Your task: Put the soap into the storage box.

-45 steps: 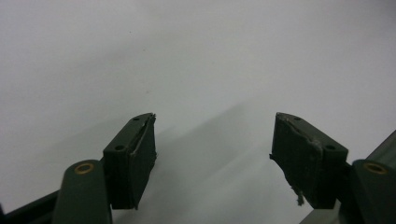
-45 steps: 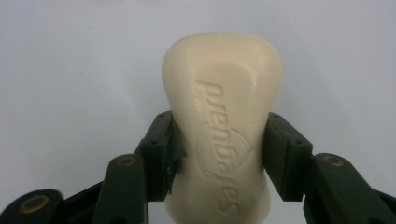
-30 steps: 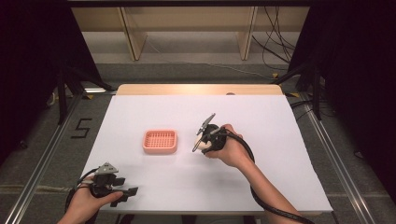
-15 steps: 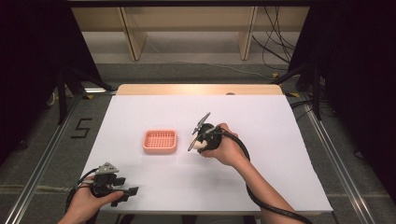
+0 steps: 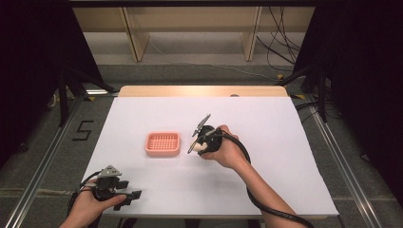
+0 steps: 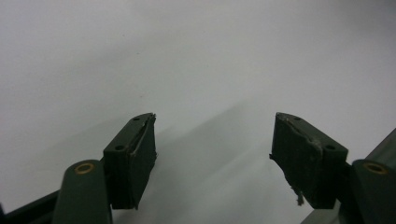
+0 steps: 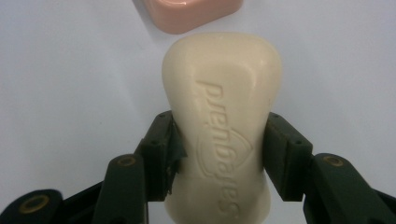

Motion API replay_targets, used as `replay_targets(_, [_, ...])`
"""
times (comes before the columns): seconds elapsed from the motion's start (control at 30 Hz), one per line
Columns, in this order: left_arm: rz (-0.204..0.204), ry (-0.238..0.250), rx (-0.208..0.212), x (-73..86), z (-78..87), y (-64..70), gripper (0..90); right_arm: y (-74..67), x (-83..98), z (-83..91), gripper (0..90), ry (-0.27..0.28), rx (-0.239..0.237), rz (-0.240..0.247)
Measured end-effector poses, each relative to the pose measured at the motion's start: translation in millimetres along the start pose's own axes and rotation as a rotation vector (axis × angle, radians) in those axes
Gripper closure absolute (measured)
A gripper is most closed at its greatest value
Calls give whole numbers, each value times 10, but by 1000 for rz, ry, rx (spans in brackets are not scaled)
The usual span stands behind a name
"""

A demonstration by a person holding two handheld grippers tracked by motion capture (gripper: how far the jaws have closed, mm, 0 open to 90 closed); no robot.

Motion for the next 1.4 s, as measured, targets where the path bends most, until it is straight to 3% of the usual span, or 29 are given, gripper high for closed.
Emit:
replay_targets(0.33, [1, 4, -14, -4, -2, -15, 304, -5, -87, -9, 505, 11, 4, 22])
replay_targets(0.67, [5, 5, 0, -1, 3, 5, 304, -14, -147, 10, 505, 16, 10, 24])
replay_targets(0.73, [-3, 4, -17, -6, -1, -22, 304, -4, -151, 15, 505, 19, 14, 31])
replay_targets(0.8, [-11, 0, -3, -4, 3, -16, 304, 1, -149, 19, 505, 16, 16, 25])
replay_targets(1.4, [-7, 4, -5, -9, -4, -12, 304, 14, -225, -13, 505, 25, 17, 44])
Point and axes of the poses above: each handheld gripper's, and its own axes: z roughly backward along the jaws, x roughly out of its underside, y roughly to its right, the point moved 7 cm from there along -z, roughly forward along the jaws, and after that the axes turned 12 degrees about z, right-handed, at the moved point
